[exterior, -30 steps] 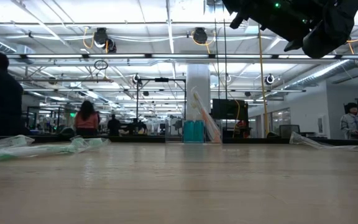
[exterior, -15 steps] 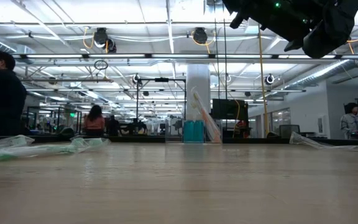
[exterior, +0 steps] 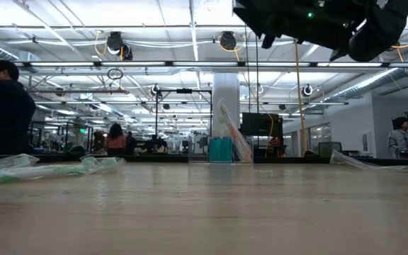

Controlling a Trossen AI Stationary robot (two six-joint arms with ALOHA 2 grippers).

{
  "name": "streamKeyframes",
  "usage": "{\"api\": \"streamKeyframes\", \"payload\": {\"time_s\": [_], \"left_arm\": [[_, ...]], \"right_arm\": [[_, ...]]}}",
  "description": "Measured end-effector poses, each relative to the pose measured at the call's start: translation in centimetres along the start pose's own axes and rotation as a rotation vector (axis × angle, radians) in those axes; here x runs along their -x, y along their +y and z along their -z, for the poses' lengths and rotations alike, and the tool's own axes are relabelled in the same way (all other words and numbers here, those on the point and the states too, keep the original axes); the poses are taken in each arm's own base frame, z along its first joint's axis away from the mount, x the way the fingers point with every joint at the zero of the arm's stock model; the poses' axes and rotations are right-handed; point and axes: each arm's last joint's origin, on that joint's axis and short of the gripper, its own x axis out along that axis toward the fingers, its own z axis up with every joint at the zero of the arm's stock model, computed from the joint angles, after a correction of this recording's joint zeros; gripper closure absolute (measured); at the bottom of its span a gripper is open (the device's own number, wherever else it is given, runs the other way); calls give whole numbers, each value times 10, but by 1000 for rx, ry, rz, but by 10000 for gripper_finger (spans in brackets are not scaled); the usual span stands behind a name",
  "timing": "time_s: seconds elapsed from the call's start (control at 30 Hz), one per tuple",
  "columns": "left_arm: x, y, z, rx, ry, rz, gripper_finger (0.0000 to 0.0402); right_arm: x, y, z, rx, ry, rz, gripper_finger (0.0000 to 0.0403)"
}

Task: Pick & Place toothbrushing station
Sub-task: Put the blue mouthwash into the transparent organizer

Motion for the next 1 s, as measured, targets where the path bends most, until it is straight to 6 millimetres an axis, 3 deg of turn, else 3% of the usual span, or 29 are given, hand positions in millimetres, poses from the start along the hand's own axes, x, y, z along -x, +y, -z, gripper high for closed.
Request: {"api": "streamKeyframes", "payload": {"time_s": [0.2, 0.43, 0.67, 1.0], "left_arm": [[3, 7, 3, -2, 43, -162, 303], [1, 39, 14, 50, 125, -322, 303], [-25, 95, 38, 144, 235, -380, 303], [-78, 183, 96, 259, 354, -381, 303]], "right_arm": [[12, -4, -4, -12, 234, 69, 146], [37, -9, -9, 1, 505, 253, 127], [52, -10, -19, 45, 584, 362, 139], [56, -9, -18, 30, 614, 363, 143]]}}
